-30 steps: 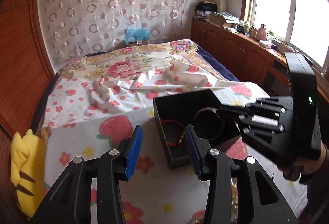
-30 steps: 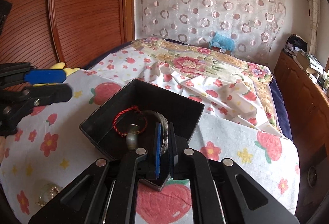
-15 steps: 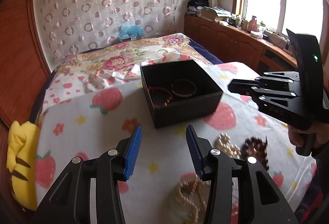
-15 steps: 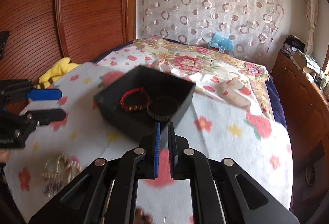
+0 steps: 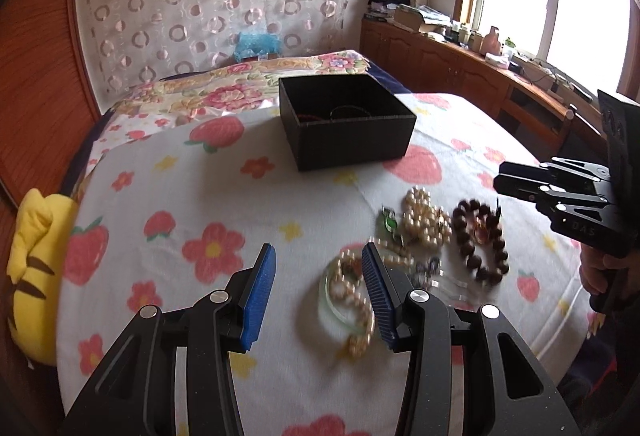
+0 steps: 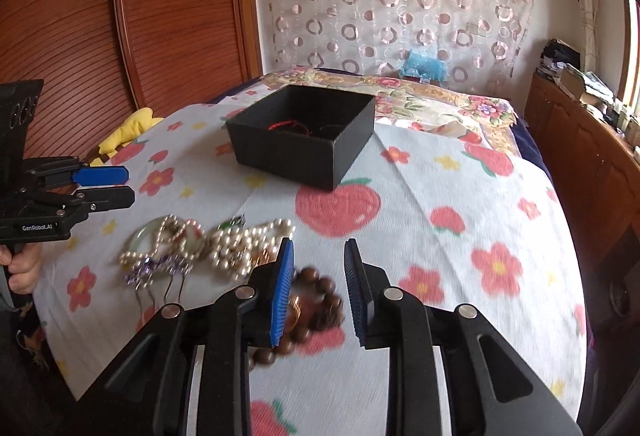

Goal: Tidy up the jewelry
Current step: 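Move both open tools back to the jewelry pile, then grasp the pearl necklace with the left tool while the right tool grasps another strand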

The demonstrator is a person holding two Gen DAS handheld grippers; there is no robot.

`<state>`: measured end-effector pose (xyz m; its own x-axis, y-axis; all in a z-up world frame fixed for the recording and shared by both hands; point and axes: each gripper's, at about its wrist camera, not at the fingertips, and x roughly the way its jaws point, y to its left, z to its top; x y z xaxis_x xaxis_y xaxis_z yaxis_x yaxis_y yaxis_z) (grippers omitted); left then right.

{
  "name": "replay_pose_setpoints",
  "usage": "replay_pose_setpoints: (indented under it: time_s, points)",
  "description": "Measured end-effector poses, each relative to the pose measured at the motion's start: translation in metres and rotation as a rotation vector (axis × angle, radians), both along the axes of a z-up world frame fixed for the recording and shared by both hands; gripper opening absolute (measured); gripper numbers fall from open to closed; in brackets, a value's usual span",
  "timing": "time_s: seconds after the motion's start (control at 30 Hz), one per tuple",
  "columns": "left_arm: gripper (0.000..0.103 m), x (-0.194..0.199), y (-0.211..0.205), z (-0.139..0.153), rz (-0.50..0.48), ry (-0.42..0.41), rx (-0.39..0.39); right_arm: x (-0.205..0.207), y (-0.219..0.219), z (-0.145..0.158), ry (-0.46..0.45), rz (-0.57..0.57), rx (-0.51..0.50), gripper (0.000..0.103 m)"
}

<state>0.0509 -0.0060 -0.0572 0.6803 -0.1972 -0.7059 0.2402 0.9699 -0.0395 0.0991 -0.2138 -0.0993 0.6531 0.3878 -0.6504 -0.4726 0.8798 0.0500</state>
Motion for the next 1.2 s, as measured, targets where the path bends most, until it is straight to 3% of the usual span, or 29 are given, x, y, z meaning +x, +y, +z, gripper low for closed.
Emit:
replay_pose_setpoints:
  time_s: [0.6,0.7,0.87,0.9,0.93,1.03,1.2]
  points:
    - [0.043,-0.030,-0.010,-0.035,-0.057,0.089,0.003,-0.030,0.010,-0.023,0.062,-0.018,-0.016,0.033]
    - [0.028,-0.027,-0.011,-0.041,-0.058,0.110,0.003,-0.032,0.015,-0.024,0.057,-0.012,-0.035,0.033]
    - [0.025,-0.024,-0.014,-0.042,-0.070,0.102,0.026,-0.033,0.019,-0.024,0.049,-0.002,-0.051,0.033]
    - [0.019,-0.024,-0.014,-0.042,-0.070,0.102,0.024,-0.033,0.019,-0.024,0.050,0.000,-0.051,0.033]
    - [0.005,-0.023,-0.013,-0.042,-0.068,0.102,0.023,-0.033,0.020,-0.025,0.050,0.000,-0.052,0.033]
    - [0.004,-0.027,-0.009,-0.037,-0.063,0.075,-0.025,-0.033,0.020,-0.025,0.051,0.003,-0.051,0.034]
    - [0.004,-0.039,-0.010,-0.013,-0.075,-0.006,-0.039,-0.032,0.021,-0.026,0.051,0.003,-0.052,0.033]
